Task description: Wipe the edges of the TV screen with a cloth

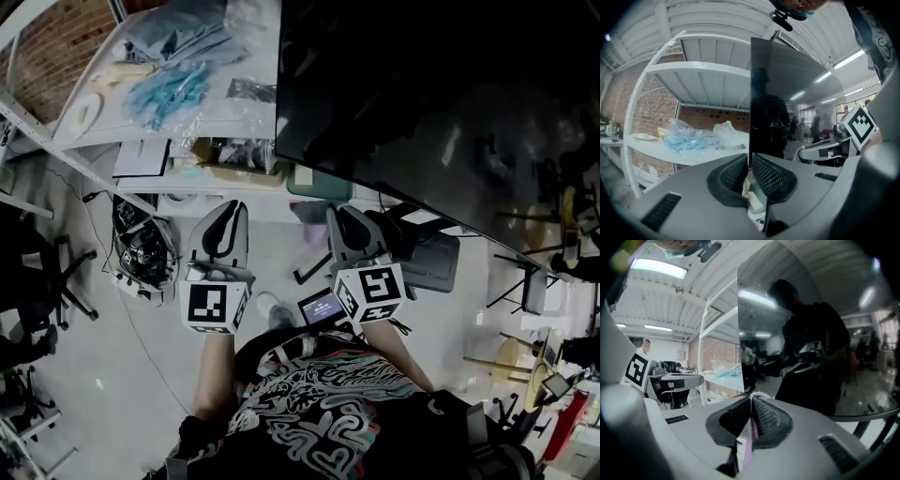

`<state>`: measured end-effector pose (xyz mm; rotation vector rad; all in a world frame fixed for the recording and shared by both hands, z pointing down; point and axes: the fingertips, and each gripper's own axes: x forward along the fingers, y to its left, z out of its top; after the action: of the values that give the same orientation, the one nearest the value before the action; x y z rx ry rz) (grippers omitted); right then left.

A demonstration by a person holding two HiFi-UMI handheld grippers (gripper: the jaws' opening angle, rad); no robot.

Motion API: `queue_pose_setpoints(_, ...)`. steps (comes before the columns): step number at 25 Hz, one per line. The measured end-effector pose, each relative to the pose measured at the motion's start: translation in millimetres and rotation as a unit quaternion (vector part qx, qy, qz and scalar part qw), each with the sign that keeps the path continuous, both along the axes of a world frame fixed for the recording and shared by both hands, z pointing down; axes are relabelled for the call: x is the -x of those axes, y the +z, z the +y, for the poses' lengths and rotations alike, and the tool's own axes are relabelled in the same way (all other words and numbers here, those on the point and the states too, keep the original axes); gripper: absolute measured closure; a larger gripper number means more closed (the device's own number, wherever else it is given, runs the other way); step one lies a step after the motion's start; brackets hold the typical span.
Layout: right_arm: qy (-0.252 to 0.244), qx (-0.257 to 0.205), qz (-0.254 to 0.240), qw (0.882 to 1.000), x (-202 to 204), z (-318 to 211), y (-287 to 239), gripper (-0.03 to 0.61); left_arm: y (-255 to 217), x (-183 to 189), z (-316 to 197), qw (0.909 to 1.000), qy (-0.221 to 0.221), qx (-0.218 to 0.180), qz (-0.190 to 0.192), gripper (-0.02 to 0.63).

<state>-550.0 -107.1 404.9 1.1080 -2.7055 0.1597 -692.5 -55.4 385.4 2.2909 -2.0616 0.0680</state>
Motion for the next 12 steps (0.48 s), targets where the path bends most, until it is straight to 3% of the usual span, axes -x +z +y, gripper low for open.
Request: queue_pose_setpoints(12, 0.006, -0.012, -0.024, 1.000, -146.4, 84.3, -20.2, 0.541, -12.0, -151.4, 78.8, 0.9989, 0.027, 0.009, -0.036, 0.574)
